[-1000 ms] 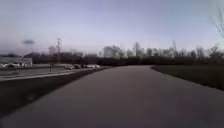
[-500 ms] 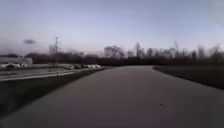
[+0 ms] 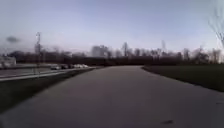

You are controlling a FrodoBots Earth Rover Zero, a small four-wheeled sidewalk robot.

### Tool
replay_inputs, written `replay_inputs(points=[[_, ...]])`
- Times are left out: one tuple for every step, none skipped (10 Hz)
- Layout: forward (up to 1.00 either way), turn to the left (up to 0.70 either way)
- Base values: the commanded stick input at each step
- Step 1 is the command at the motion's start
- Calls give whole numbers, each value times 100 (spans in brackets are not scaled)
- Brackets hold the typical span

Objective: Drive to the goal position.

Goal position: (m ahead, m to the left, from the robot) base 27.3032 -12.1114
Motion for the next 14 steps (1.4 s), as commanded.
replay_inputs(points=[[100,-39],[100,-39],[100,-39],[100,-39],[100,-39],[100,-39],[100,-39],[100,-33],[100,1],[100,1],[100,1],[100,1],[100,1],[100,1]])
